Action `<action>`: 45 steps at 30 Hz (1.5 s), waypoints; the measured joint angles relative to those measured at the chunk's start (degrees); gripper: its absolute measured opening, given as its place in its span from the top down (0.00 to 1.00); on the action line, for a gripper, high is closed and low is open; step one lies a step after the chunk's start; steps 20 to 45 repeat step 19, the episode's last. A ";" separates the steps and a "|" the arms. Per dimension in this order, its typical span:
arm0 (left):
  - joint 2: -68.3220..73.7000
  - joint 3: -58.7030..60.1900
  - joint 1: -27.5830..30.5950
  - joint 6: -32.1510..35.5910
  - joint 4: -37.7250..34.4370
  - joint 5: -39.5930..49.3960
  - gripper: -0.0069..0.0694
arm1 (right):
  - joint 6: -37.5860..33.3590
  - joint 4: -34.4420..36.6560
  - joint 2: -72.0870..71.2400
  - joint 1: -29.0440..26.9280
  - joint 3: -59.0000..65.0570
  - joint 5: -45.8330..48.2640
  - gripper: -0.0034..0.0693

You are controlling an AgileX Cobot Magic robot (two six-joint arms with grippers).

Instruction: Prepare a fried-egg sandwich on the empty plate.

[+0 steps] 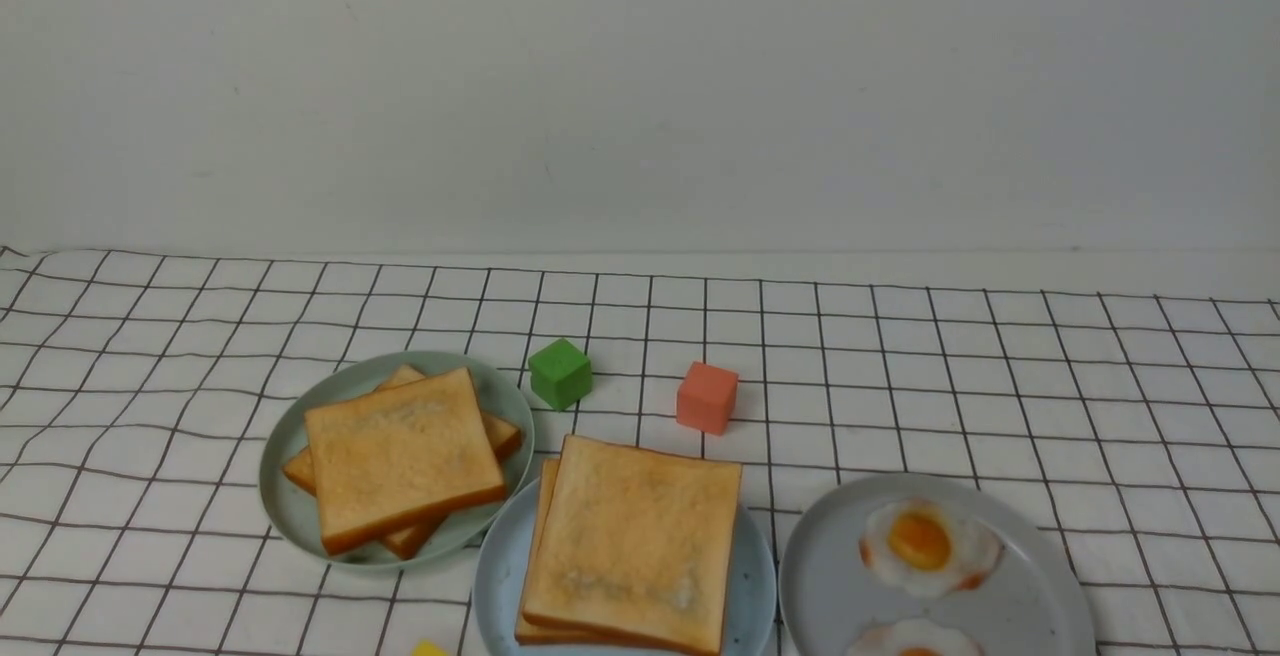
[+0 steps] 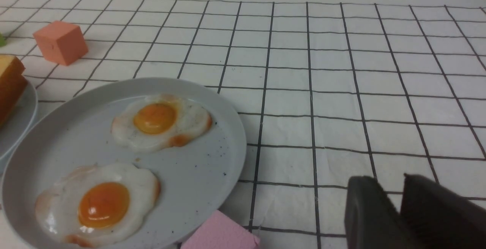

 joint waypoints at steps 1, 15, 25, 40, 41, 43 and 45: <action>0.00 0.00 0.00 0.00 0.00 0.00 0.80 | 0.00 0.00 0.00 0.00 0.00 0.00 0.72; 0.00 0.00 0.00 0.00 0.00 0.02 0.79 | 0.00 0.00 0.00 0.00 0.00 0.00 0.69; 0.00 0.00 0.00 0.00 0.00 0.02 0.79 | 0.00 0.00 0.00 0.00 0.00 0.00 0.69; 0.00 0.00 0.00 0.00 0.00 0.02 0.79 | 0.00 0.00 0.00 0.00 0.00 0.00 0.69; 0.00 0.00 0.00 0.00 0.00 0.02 0.79 | 0.00 0.00 0.00 0.00 0.00 0.00 0.69; 0.00 0.00 0.00 0.00 0.00 0.02 0.79 | 0.00 0.00 0.00 0.00 0.00 0.00 0.69; 0.00 0.00 0.00 0.00 0.00 0.02 0.79 | 0.00 0.00 0.00 0.00 0.00 0.00 0.69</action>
